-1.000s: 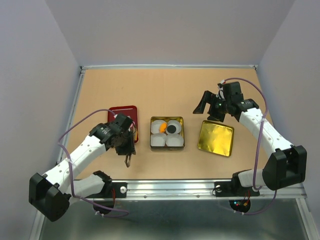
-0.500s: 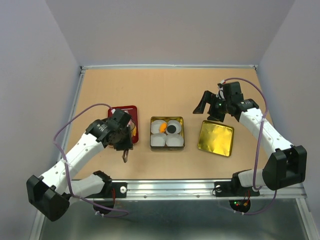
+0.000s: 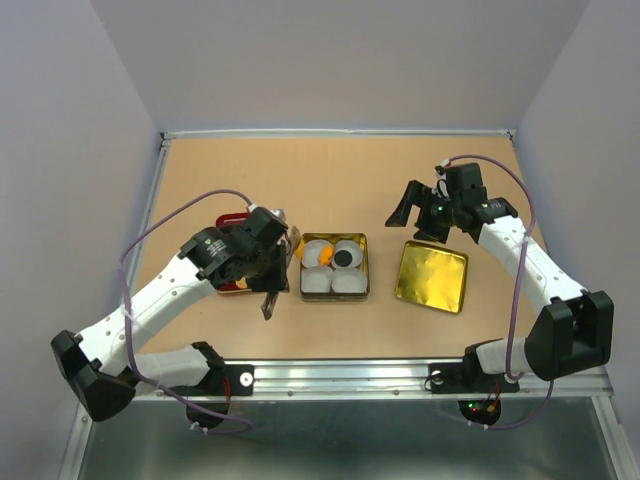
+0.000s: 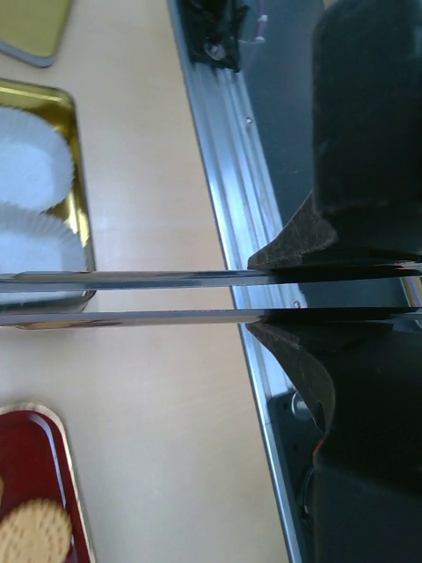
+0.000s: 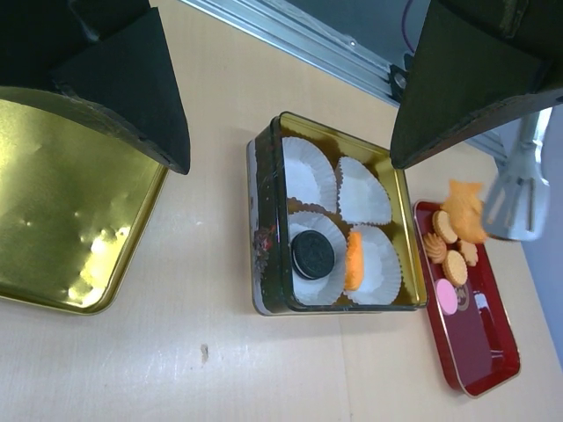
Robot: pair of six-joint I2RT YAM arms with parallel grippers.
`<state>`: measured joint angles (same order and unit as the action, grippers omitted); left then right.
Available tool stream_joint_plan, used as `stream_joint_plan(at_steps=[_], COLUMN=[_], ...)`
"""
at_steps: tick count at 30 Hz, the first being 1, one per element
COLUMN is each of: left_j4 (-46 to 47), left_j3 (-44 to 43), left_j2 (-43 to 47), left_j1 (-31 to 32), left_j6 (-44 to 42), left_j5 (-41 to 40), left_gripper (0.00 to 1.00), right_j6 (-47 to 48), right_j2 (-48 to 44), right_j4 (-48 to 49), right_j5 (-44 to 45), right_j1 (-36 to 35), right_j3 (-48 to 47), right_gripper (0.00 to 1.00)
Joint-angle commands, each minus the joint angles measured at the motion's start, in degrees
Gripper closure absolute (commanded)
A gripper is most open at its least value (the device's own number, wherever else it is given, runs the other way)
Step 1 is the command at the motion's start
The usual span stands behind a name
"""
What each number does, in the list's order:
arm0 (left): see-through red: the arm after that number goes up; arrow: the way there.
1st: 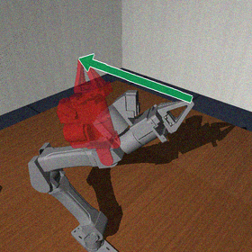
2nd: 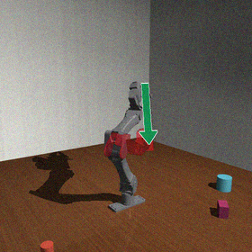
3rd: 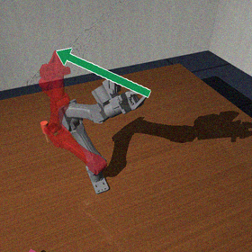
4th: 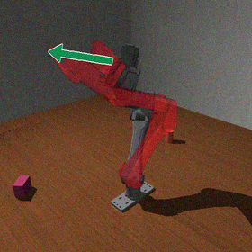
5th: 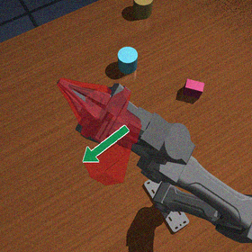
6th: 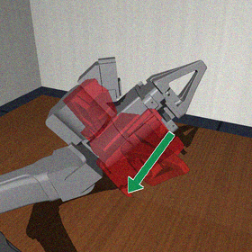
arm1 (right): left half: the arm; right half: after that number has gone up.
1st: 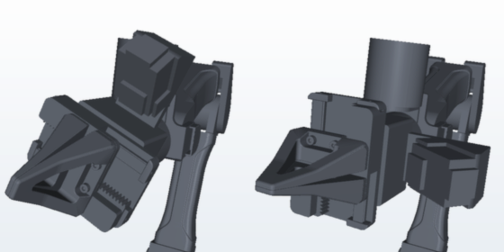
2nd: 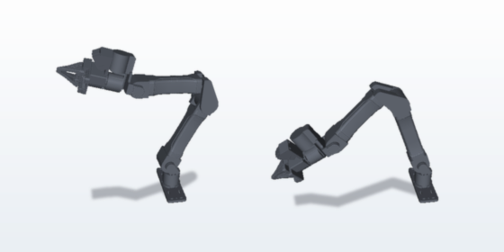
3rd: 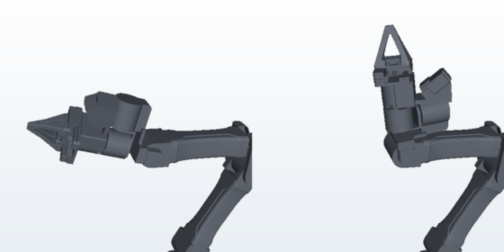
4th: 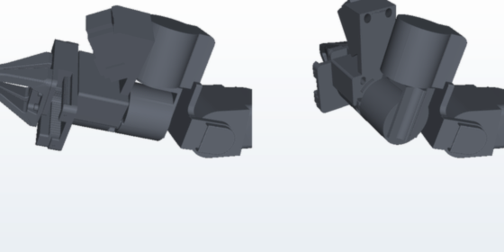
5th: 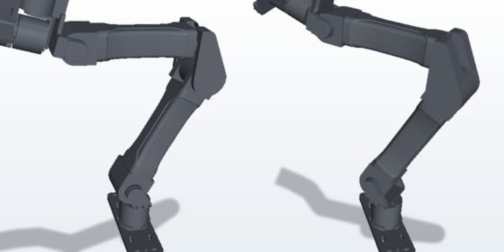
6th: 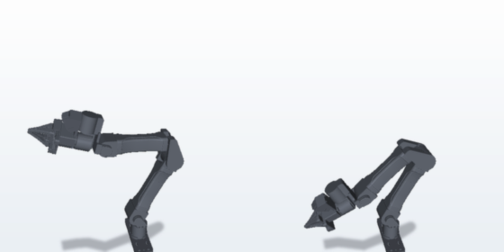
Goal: Pack the cookies
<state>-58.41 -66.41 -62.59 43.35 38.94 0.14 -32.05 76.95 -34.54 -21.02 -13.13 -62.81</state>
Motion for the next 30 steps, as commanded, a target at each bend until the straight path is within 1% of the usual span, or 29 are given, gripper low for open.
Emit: stream_joint_plan(at_steps=[1,2,3,14,30], left_j4=[1.55,1.55,1.9,6.91,10.51], left_j3=[-2.75,-2.93,-2.85,2.42,9.9], left_j2=[-2.88,-3.5,-3.68,-5.0,-4.74], left_j1=[5.68,6.99,7.53,13.07,14.04], left_j6=[4.47,4.91,5.18,7.64,8.79], left_j5=[0.3,0.3,-1.36,-0.49,-2.69], left_gripper=[0.95,0.96,0.96,0.98,0.98], right_j6=[-0.38,-0.29,-0.29,-0.03,0.15], right_j2=[-1.45,-1.54,-1.89,-1.71,-1.71], right_j4=[2.55,2.47,2.46,2.46,2.55], right_j5=[-0.61,-0.52,-0.43,-0.61,-0.78], right_j1=[0.29,0.29,0.29,0.29,0.29], right_j3=[0.49,0.58,0.67,0.58,1.37], right_gripper=[0.0,0.0,0.0,0.0,0.0])
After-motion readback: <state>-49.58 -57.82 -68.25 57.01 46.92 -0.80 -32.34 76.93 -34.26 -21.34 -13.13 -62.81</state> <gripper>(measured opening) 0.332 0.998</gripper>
